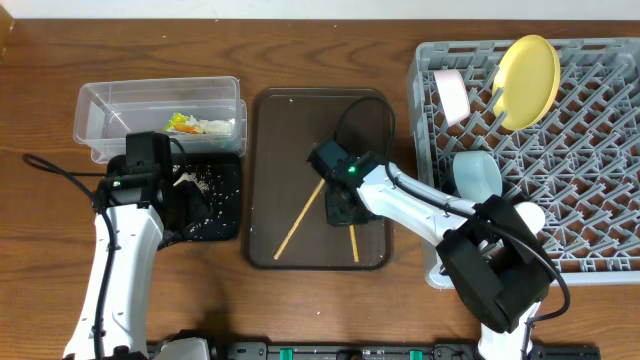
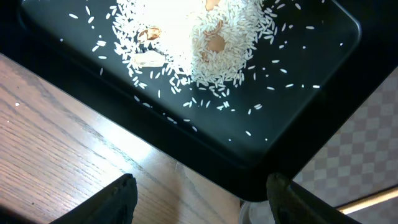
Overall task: Sort waste into correct bins and load items into the dishwasher rack
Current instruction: 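Move right gripper to chopsticks on brown tray and grasp one, then carry chopstick with right gripper and drop it into rack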
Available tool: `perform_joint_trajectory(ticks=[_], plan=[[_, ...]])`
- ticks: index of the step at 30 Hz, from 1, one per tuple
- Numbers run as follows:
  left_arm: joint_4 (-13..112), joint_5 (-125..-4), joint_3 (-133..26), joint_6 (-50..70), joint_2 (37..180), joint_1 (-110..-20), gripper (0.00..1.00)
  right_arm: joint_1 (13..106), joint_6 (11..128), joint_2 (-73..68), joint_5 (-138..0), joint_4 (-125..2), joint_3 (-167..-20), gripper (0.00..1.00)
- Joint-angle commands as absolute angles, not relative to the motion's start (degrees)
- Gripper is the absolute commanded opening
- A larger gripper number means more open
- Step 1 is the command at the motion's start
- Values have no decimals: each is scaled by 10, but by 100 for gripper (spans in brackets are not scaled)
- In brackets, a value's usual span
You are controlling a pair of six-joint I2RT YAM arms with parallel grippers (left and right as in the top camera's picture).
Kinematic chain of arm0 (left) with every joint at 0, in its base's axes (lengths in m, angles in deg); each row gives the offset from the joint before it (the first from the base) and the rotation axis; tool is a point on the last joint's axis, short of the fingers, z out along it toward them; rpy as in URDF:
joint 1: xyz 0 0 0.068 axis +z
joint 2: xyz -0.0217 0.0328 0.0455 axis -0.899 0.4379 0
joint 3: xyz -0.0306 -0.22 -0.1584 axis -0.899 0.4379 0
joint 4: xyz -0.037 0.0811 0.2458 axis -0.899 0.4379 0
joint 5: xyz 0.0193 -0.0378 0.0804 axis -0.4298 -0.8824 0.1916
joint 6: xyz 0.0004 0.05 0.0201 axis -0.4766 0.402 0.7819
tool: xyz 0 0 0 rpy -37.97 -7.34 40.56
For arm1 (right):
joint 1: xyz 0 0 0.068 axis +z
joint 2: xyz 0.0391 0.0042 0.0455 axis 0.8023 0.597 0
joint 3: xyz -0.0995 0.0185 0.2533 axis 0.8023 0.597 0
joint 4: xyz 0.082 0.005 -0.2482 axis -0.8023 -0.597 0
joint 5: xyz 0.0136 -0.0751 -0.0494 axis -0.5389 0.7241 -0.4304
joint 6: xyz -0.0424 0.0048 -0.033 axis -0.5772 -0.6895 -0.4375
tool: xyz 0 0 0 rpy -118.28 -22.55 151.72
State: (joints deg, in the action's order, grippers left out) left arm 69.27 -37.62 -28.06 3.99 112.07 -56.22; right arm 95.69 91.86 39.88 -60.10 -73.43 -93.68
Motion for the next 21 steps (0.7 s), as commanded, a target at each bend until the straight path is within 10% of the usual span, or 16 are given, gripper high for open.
perform_joint_trajectory(ticks=[1,21], plan=[[694,-367,-287,32,1115,-560,70,953,930,408,-582,-720,-936,6],[694,-367,-287,32,1115,-560,70,797,713,225,-582,-874,-1035,1]])
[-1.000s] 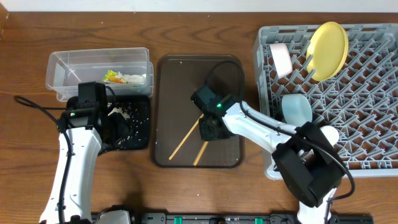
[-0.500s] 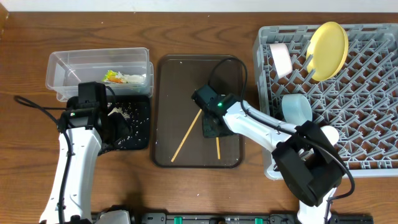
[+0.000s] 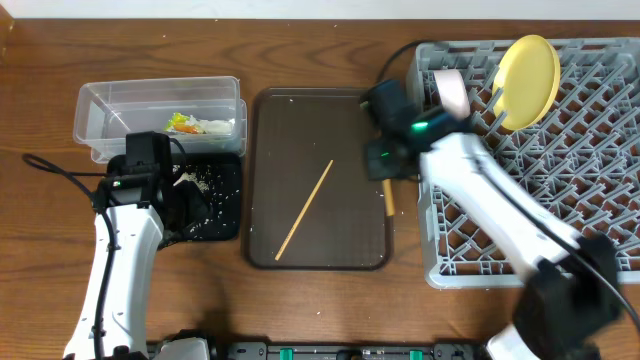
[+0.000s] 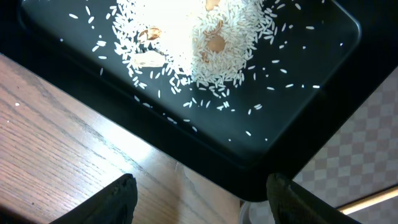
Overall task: Sort waste into correct bins and load items into the dishwasher rack
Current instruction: 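Carry chopstick with right gripper and drop it into rack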
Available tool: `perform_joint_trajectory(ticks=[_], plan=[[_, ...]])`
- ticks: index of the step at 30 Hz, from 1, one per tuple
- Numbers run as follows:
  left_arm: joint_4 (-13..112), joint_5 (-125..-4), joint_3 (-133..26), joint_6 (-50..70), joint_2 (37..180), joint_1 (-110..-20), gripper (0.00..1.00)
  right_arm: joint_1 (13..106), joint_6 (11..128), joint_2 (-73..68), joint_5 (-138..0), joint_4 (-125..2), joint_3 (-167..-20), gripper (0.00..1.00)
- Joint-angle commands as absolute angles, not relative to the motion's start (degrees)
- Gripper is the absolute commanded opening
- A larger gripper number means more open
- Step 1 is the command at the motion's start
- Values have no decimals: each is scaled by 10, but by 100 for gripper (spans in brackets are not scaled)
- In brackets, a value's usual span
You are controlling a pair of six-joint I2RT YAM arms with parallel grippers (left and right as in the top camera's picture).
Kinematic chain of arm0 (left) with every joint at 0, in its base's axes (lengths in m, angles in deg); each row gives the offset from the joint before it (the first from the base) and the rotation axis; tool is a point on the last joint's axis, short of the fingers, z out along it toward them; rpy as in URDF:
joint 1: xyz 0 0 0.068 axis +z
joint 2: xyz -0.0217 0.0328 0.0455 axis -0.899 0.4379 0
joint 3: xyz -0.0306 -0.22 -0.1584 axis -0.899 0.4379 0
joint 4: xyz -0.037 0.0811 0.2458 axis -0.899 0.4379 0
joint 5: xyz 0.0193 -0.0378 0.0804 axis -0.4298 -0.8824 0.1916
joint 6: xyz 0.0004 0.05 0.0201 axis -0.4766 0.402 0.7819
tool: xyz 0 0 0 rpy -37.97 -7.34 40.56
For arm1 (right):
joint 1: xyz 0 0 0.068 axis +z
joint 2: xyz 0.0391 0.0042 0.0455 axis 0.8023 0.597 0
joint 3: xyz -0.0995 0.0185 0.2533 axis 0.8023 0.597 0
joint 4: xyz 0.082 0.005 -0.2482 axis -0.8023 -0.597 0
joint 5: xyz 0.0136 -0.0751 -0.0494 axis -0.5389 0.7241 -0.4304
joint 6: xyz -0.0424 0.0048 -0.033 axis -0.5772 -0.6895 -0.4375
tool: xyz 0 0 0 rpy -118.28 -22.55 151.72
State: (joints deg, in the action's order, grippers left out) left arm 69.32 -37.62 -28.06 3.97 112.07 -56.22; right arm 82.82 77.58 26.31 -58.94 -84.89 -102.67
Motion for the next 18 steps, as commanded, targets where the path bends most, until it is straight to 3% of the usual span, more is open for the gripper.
perform_joint_trajectory(ticks=[1,8,18], plan=[[694,-367,-287,32,1115,-560,70,783,707,217,-579,-891,-1035,1],[694,-367,-287,32,1115,-560,70,707,698,207,-565,-978,-1028,1],[694,-367,-287,33,1115,-560,70,695,696,209,-563,-947,-971,4]])
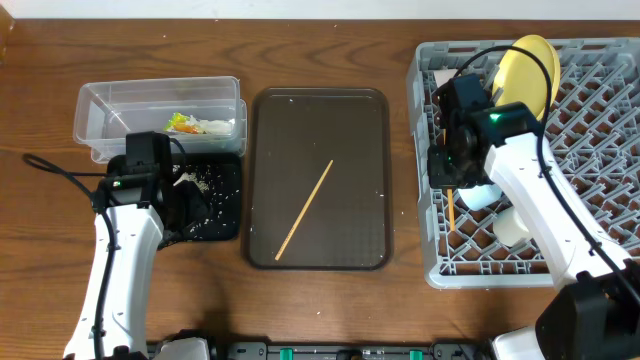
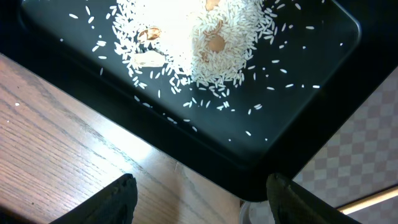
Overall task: Sort waste into correct bins and load items into the dishwasher rack
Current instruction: 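Carry chopstick with right gripper and drop it into rack, then return right gripper to brown tray and grasp second chopstick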
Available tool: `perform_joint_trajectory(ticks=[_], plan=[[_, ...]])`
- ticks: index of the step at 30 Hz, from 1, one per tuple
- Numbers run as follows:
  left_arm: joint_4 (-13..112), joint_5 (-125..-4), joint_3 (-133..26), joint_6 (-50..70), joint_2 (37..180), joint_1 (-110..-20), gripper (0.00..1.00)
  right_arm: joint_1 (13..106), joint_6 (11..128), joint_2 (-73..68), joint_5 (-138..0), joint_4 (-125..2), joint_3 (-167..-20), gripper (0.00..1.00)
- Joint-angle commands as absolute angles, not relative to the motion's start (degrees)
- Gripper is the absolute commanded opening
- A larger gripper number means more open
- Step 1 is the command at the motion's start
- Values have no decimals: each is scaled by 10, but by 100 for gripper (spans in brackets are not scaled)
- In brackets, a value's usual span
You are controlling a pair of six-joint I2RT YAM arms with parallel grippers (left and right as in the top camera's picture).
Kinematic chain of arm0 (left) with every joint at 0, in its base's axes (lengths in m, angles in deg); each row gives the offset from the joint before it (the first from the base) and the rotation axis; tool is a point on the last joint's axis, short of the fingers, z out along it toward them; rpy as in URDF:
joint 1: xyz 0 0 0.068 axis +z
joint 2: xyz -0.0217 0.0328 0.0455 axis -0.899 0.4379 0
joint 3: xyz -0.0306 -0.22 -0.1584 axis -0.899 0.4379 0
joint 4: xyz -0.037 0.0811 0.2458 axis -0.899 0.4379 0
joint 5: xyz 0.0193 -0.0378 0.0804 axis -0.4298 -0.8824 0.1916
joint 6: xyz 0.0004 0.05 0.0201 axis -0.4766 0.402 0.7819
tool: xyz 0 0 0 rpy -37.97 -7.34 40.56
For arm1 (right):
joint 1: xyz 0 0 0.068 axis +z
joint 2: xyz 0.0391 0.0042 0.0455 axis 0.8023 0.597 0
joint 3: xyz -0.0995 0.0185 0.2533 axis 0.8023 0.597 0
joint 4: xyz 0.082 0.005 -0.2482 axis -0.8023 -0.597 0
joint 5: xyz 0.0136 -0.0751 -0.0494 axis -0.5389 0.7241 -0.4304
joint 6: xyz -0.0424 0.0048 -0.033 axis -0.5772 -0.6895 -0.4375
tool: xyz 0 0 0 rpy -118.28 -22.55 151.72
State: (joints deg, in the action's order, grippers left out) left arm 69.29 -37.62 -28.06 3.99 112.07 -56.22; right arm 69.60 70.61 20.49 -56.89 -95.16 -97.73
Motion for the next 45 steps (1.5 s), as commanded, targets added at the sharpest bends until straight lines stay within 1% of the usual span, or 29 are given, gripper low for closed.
perform_joint_trajectory(ticks=[1,4,7,8,14,16,18,22,24,27,32,35,38,40,43,45], plan=[[695,-367,-287,33,1115,-560,70,695,696,209,-563,-945,-970,6],[696,-367,-287,33,1115,-560,70,695,696,209,-563,-941,-970,15],[696,-367,-287,32,1115,-560,70,695,696,209,-563,-941,-970,17],[696,-367,-287,32,1115,-560,70,695,696,209,-563,-942,-970,21],[696,-367,-287,32,1115,-560,70,696,694,208,-570,-919,-970,21],[696,-367,-287,33,1115,-560,70,701,680,208,-601,-888,-973,27],[696,-367,-287,33,1115,-560,70,712,679,208,-630,-853,-976,29],[696,-367,-287,32,1115,-560,70,752,679,209,-664,-780,-977,32],[696,-367,-287,32,1115,-560,70,784,679,212,-664,-752,-977,36],[696,-367,-287,32,1115,-560,70,836,689,227,-664,-723,-977,38],[696,-367,-287,32,1115,-560,70,917,789,282,-665,-691,-977,40],[696,-367,-287,32,1115,-560,70,958,834,320,-665,-680,-977,45],[696,-367,-287,32,1115,-560,70,992,841,354,-655,-656,-977,45],[696,-367,-287,32,1115,-560,70,1009,843,373,-639,-638,-979,46],[696,-367,-287,32,1115,-560,70,1022,851,396,-625,-612,-982,49],[696,-367,-287,32,1115,-560,70,1029,851,414,-608,-593,-987,48]])
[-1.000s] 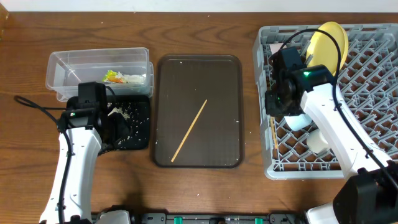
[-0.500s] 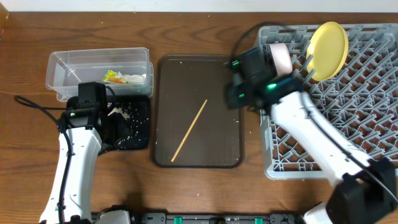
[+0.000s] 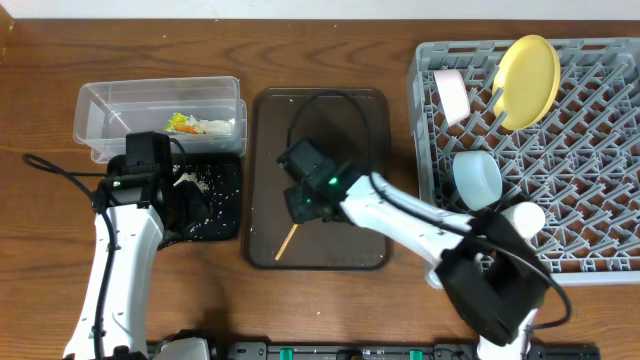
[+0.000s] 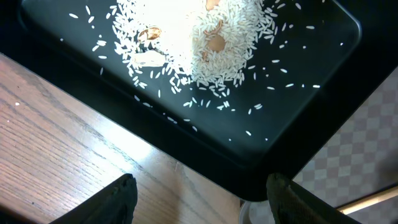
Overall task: Sort waste into correct bins and load items into the dishwasher rack
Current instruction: 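Return right gripper to brown tray and grasp second chopstick, then carry second chopstick with right gripper and place it in rack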
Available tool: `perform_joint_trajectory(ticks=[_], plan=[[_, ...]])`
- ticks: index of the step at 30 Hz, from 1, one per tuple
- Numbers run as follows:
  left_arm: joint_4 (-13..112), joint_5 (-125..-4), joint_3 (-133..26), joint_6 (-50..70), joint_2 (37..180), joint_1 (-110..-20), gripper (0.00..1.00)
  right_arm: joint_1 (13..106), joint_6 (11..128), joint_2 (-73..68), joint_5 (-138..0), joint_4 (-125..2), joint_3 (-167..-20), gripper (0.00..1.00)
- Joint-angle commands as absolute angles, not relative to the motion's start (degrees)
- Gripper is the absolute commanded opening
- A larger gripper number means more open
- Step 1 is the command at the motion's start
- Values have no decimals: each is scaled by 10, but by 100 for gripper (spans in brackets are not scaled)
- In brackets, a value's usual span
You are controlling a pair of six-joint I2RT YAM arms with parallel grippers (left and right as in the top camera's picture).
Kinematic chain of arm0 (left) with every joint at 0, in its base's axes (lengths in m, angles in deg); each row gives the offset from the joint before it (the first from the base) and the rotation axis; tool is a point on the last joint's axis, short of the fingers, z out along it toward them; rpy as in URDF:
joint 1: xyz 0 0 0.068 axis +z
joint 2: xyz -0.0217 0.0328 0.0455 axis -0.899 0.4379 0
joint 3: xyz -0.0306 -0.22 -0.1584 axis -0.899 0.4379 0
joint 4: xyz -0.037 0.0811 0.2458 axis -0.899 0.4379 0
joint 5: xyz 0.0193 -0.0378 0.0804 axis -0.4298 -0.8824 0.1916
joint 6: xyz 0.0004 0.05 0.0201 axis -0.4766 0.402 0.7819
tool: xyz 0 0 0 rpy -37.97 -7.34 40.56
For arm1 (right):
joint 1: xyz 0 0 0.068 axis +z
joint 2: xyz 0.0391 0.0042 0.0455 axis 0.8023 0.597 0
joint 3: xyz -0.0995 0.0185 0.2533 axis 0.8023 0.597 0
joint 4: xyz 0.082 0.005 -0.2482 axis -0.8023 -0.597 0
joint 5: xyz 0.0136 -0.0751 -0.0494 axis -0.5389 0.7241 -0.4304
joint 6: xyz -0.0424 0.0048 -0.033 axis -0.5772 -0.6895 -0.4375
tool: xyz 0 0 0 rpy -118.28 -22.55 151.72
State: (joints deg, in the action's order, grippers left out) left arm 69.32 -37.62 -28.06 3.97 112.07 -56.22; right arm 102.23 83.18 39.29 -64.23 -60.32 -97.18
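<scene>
One wooden chopstick (image 3: 284, 243) lies slanted on the brown tray (image 3: 365, 130). Its upper end is hidden under my right gripper (image 3: 303, 203), which sits low over the tray's middle; the fingers are too dark to tell whether they are open or shut. The grey dishwasher rack (image 3: 600, 200) at the right holds a yellow plate (image 3: 527, 65), a pink cup (image 3: 452, 92), a pale blue cup (image 3: 477, 178) and a white cup (image 3: 520, 218). My left gripper (image 4: 199, 199) hangs open over the near edge of the black tray (image 4: 323, 81) with spilled rice (image 4: 211, 43).
A clear plastic bin (image 3: 110, 105) with food scraps stands at the back left, behind the black tray (image 3: 225, 225). Bare wooden table (image 3: 200, 300) runs along the front. A cable loops over the brown tray above the right arm.
My right gripper was over the left part of the rack with a chopstick in it. Now it is back over the brown tray, on the upper end of the remaining chopstick. The left arm is unchanged.
Two chopsticks lay on the brown tray with my right gripper down on one. That chopstick was then held at the rack's left edge, then over the rack. One chopstick is left on the tray and the right gripper is over it. The left gripper stayed open.
</scene>
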Motion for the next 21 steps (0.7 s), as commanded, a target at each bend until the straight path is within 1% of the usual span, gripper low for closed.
perform_joint_trajectory(ticks=[1,5,13,15,17,19,21], plan=[[696,-367,-287,32,1115,-560,70,1031,851,420,-596,-588,-989,48],[696,-367,-287,32,1115,-560,70,1040,862,437,-550,-585,-990,47],[694,-367,-287,32,1115,-560,70,1037,862,446,-546,-642,-990,47],[694,-367,-287,32,1115,-560,70,1035,862,446,-546,-658,-990,41],[694,-367,-287,32,1115,-560,70,1033,862,446,-545,-673,-990,30],[695,-367,-287,32,1115,-560,70,1028,863,446,-546,-684,-990,27],[695,-367,-287,32,1115,-560,70,1023,866,446,-546,-693,-990,21]])
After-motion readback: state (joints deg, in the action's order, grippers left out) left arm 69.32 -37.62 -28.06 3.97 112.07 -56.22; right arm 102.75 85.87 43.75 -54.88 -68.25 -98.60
